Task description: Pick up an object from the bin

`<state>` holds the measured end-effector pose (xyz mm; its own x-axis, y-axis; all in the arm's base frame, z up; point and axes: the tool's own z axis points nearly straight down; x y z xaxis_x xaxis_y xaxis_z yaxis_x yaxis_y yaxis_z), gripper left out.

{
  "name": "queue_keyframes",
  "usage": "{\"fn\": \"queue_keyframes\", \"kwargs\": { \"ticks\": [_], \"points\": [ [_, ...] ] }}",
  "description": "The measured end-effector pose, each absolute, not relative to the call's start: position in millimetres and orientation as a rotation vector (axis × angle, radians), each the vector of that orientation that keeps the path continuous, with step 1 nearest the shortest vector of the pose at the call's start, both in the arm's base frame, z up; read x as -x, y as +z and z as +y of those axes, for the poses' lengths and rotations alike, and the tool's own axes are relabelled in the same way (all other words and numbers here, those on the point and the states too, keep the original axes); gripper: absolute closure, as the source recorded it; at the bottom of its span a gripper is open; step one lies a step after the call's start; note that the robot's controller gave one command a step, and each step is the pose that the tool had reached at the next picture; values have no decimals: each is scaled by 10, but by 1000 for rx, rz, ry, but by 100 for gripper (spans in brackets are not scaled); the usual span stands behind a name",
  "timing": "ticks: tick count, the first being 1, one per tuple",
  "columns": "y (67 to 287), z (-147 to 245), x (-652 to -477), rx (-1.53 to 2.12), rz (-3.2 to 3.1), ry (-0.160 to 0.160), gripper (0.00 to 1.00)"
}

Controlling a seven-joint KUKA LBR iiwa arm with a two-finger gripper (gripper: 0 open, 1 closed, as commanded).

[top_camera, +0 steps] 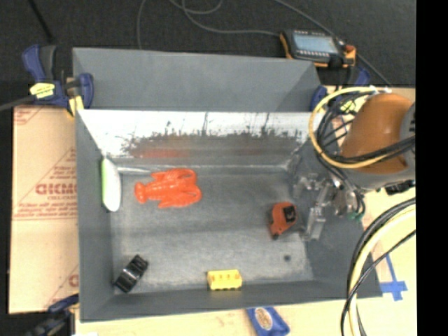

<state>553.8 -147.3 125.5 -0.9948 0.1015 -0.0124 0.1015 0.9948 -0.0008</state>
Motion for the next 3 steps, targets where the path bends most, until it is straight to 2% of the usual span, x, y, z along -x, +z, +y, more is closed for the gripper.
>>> {"fn": "queue_keyframes", "kwargs": {
  "ticks": [1, 2, 3],
  "points": [
    [725, -1613, -5430, -414, 3110, 0, 0],
    [715, -1304, -5901, -502, 3096, 0, 100],
    [715, -1304, -5902, -500, 3097, 0, 100]
  ]
}}
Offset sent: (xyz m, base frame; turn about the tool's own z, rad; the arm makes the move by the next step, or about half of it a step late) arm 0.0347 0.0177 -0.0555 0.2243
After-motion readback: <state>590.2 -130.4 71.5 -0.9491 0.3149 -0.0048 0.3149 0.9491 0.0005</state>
